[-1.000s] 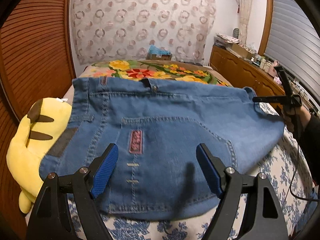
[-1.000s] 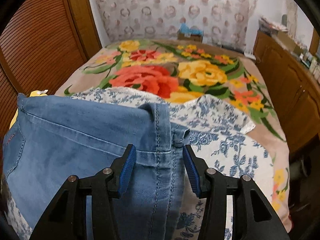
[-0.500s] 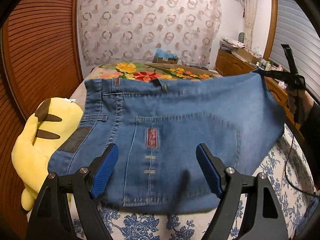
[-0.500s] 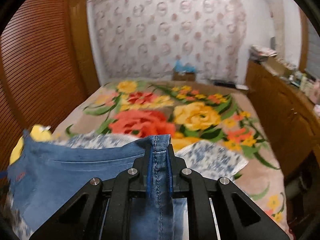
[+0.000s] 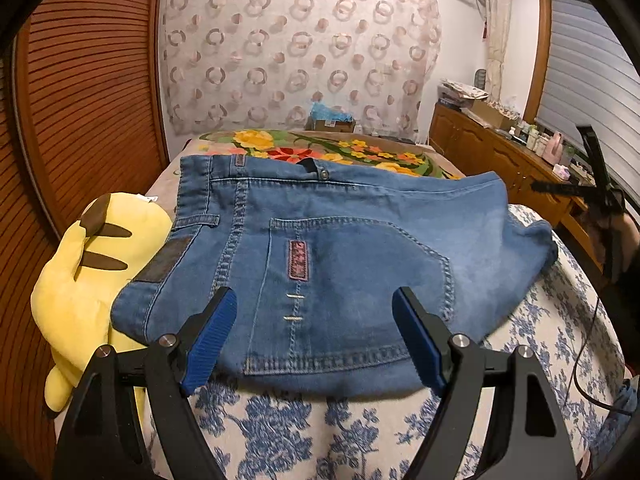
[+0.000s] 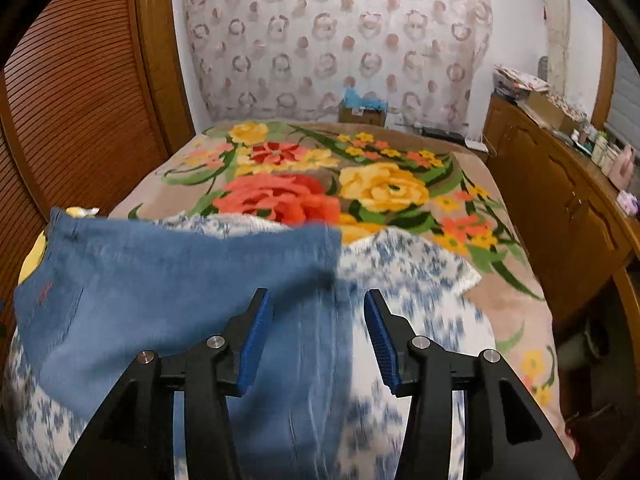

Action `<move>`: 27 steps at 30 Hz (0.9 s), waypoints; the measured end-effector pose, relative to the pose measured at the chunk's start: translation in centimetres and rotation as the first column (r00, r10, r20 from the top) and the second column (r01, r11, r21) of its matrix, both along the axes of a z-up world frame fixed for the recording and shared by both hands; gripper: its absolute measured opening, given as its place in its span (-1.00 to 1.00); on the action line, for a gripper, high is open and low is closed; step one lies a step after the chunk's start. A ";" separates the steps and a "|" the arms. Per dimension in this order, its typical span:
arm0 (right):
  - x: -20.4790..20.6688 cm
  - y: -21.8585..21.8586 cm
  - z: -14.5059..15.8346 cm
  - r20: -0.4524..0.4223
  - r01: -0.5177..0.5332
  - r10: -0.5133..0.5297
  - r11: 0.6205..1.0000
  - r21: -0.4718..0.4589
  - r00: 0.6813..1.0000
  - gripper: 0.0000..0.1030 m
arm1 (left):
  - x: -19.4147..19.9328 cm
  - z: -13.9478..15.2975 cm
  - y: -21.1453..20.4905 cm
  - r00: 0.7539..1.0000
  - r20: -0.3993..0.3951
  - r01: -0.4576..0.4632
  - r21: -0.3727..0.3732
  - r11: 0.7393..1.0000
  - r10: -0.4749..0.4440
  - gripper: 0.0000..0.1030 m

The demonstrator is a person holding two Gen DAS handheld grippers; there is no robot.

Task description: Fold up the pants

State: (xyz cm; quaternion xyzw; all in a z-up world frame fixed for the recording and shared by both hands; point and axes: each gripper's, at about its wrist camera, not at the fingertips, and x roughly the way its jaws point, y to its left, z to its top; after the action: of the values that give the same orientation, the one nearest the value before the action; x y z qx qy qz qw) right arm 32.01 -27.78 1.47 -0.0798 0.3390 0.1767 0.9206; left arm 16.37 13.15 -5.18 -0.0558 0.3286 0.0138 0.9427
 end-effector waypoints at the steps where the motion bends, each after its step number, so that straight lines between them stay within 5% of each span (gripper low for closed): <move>1: -0.6 -0.5 -0.1 -0.007 0.005 -0.005 1.000 0.006 1.000 -0.04 | -0.3 0.0 -0.2 1.000 0.003 0.004 0.002 1.000 -0.004 0.57; 17: -3.8 -1.1 -2.5 -0.163 0.089 -0.072 0.991 0.096 0.984 0.04 | -3.0 -1.1 -2.2 1.000 -0.011 0.029 0.011 1.000 -0.029 0.57; 27: -4.9 0.1 -3.2 -0.092 0.103 -0.100 0.994 0.023 0.991 0.04 | -3.7 -0.7 1.0 0.999 -0.012 -0.035 0.043 0.998 0.035 0.57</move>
State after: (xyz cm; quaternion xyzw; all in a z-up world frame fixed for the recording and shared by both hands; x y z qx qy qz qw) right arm 27.15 -27.71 -1.75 -0.0414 0.3815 0.1377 0.9131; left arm 12.67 14.19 -5.85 -0.0412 0.3332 0.0377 0.9412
